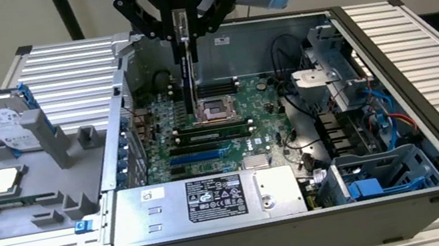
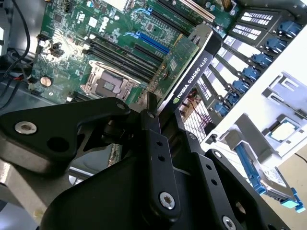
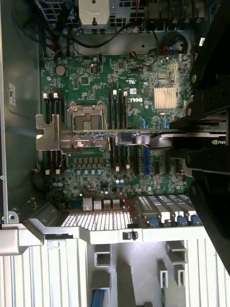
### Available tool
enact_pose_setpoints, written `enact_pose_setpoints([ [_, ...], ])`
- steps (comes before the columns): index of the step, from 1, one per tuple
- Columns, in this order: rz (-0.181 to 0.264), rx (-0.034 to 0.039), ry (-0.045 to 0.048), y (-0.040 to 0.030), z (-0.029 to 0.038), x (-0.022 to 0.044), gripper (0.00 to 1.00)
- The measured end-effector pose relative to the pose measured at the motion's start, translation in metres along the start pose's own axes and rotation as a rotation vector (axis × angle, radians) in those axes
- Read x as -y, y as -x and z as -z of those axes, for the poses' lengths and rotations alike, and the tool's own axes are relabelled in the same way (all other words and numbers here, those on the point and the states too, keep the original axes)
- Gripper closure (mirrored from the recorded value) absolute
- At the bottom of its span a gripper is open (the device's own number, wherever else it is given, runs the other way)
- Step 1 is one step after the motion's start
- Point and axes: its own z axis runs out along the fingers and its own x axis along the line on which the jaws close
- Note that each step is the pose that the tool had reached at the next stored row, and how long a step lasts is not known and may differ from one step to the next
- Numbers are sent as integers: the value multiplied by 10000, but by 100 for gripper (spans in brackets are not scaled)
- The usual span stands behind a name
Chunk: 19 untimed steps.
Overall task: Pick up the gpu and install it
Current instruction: 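Pick up the gpu and move the gpu toward the slot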
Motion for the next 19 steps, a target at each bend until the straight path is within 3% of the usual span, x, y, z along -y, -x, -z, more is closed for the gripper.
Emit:
enact_pose_setpoints([
  [9, 3, 0, 0, 11, 0, -1, 100],
  [19, -1, -37, -2, 209, -2, -12, 100],
])
